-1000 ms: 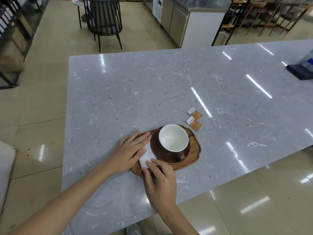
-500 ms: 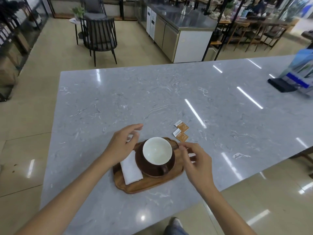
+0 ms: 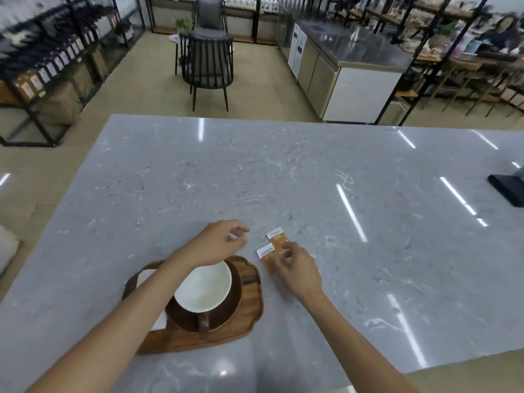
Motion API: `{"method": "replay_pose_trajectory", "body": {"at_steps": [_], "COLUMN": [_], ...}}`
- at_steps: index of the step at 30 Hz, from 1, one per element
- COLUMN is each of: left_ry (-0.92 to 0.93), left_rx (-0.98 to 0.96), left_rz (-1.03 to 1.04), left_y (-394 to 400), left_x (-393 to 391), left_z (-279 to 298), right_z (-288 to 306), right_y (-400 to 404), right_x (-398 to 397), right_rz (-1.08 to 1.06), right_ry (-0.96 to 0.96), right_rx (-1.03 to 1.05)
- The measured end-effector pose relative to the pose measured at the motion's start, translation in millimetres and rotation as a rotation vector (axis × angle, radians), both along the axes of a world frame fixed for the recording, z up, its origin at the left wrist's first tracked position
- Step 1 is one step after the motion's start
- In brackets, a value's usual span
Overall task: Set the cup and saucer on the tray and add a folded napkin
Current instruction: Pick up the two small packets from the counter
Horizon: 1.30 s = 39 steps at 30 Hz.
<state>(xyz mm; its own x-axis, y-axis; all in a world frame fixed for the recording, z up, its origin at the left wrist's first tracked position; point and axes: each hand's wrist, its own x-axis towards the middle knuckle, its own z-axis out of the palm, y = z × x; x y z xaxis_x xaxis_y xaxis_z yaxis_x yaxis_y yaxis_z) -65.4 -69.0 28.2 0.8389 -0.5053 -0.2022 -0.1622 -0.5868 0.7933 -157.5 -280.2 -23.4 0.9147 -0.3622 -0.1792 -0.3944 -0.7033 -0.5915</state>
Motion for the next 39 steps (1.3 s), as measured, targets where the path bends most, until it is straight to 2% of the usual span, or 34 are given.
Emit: {"method": "replay_pose_trajectory", "body": {"at_steps": [4, 10, 12, 17, 20, 24, 27, 31, 33, 36, 39], "left_ry": [0.032, 0.039, 0.041, 0.019, 0.051, 0.238, 0.269, 0.258, 0.264, 0.286, 0.298], "left_rx": [0.032, 0.084, 0.098, 0.065, -0.113, -0.461, -0.597, -0.628, -0.646, -0.664, -0.691], "left_rz": [0.065, 0.131, 0.161, 0.264, 0.367, 0.543, 0.594, 0.678, 0.736, 0.774, 0.814], "left_y": [-22, -51, -61, -81, -89, -98, -100, -101, -101, -102, -102], "left_x": [-5, -19, -25, -49, -68, -93, -110, -127, -135, -144, -151], "left_z": [0, 5, 5, 3, 2, -1, -3, -11, -16, -20, -23], "right_z": [-14, -16, -15, 9, 29, 42, 43, 33, 22, 4, -6], "right_y": [-8, -25, -31, -48, -58, -64, -66, -69, -69, -68, -66], "right_x": [14, 21, 17, 1, -7, -16, -21, -17, -8, 17, 45], "right_rz": [0.069, 0.119, 0.131, 0.047, 0.051, 0.109, 0.152, 0.176, 0.159, 0.094, 0.154], "right_ry": [0.076, 0.066, 0.024, -0.067, -0.066, 0.009, 0.038, 0.097, 0.029, -0.142, -0.110], "right_rx": [-0.060, 0.170, 0.312, 0.814, 0.919, 1.010, 1.004, 1.020, 0.879, 0.560, 0.274]}}
